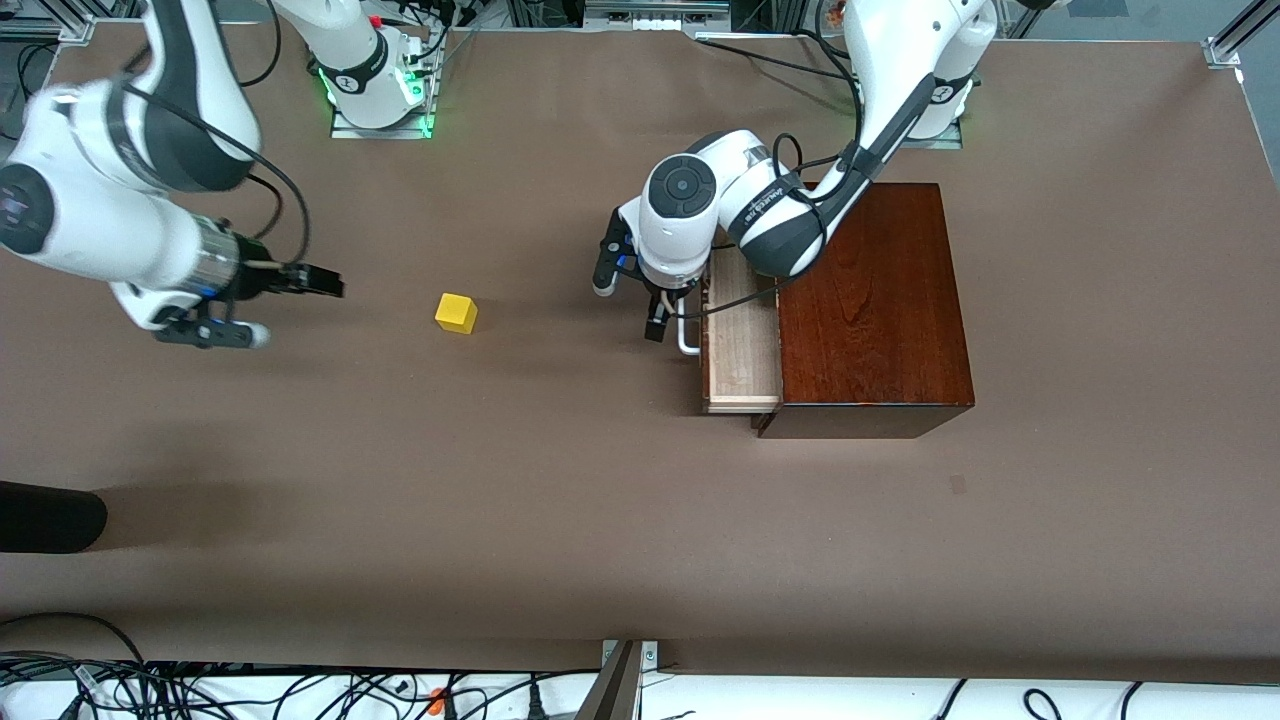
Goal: Open drawer, take yellow block, close drawer
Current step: 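Place the block with the right gripper while the left gripper pushes the drawer, then push the drawer shut with the left gripper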
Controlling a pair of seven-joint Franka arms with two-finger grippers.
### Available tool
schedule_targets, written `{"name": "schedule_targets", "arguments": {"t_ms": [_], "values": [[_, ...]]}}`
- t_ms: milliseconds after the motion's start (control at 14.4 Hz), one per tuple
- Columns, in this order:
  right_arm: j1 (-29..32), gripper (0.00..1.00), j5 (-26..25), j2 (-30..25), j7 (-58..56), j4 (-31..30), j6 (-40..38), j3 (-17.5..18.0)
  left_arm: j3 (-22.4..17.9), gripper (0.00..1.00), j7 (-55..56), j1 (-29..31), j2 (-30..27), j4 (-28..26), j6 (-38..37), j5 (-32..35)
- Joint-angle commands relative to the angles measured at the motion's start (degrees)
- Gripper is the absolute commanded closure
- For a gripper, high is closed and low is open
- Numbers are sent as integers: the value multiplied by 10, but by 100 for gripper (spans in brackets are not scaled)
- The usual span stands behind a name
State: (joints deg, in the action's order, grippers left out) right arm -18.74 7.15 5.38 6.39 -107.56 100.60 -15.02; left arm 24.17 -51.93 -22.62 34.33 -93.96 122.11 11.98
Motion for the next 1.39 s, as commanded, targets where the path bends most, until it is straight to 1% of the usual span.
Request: {"name": "schedule_targets", "arguments": {"t_ms": [0,139,209,348,487,556,695,834,904,1321], "values": [[-1,0,-25,-12,-7,70,-75,-25,-3,0,-3,21,-27,-7,-48,21],[-1,0,-52,-12,-8,118,-125,-37,-3,0,-4,31,-29,-8,-53,21],[-1,0,-67,-12,-8,145,-147,-37,-3,0,-4,35,-29,-8,-59,22],[0,0,-70,-11,-5,181,-176,-37,-3,0,-8,42,-30,-8,-64,22],[13,0,-70,-6,-2,193,-176,-29,-3,0,-8,45,-30,-7,-70,22],[42,0,-67,-6,-1,193,-175,-6,-3,0,-8,45,-30,-7,-72,22],[126,0,-70,-7,0,193,-168,78,-3,0,-8,46,-30,-7,-78,22],[205,0,-71,-7,0,193,-160,151,-3,0,-6,47,-37,-6,-87,22],[228,0,-74,-6,1,192,-160,178,-3,0,-6,47,-39,-6,-88,22],[229,0,-84,-6,1,195,-160,185,-3,0,-5,54,-42,-4,-101,22]]}}
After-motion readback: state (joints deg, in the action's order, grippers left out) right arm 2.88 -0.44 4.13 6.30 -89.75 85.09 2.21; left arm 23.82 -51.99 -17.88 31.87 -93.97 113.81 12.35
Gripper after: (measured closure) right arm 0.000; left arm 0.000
